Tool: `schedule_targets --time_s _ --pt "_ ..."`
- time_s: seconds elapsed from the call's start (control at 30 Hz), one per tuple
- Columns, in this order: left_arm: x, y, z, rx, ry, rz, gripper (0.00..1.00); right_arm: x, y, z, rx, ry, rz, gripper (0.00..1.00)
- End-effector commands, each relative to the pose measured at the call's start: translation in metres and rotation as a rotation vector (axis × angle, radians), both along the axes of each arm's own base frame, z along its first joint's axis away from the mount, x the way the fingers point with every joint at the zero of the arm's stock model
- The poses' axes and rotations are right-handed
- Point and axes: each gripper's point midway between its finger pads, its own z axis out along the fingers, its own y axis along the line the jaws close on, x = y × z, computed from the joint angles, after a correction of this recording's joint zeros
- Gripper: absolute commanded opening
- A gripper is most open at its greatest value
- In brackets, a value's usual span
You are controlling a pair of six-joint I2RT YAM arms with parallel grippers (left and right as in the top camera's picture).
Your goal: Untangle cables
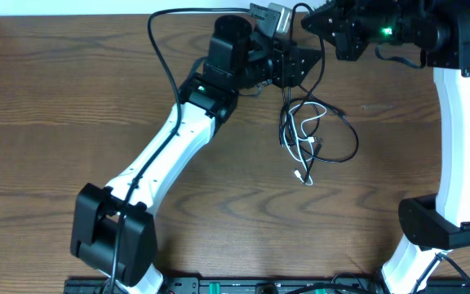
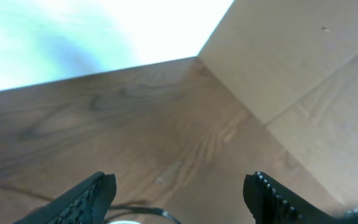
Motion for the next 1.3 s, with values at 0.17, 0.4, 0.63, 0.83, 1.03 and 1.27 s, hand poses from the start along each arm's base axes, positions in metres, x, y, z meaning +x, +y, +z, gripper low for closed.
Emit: schedule_targets --time_s 0.17,0.4,0.63,0.83,1.03,1.27 --pt "0.053 0.028 -0.025 0.1 -0.033 0.312 0.49 -0.005 0.004 0.003 0.009 -0.009 0.029 0.01" --pt "0.093 0.105 -0.014 0.133 -0.074 0.582 0.08 0.013 -0.027 -0.005 -0.025 0.04 -0.13 0.01" --pt "0.086 0.151 0.026 0.149 -0.127 0.642 0.08 0.057 -0.124 -0.031 -0.117 0.142 -0.583 0.01" --pt "0.055 0.182 0.074 0.148 -0.173 0.678 0.08 0.08 -0.192 -0.062 -0.161 0.217 -0.78 0.01" --pt "0.019 0.199 0.118 0.115 -0.219 0.697 0.07 0.096 -0.226 -0.101 -0.176 0.32 -0.835 0.01" --pt "-0.003 0.195 0.147 0.05 -0.259 0.655 0.08 0.092 -0.156 -0.105 -0.062 0.279 -0.391 0.05"
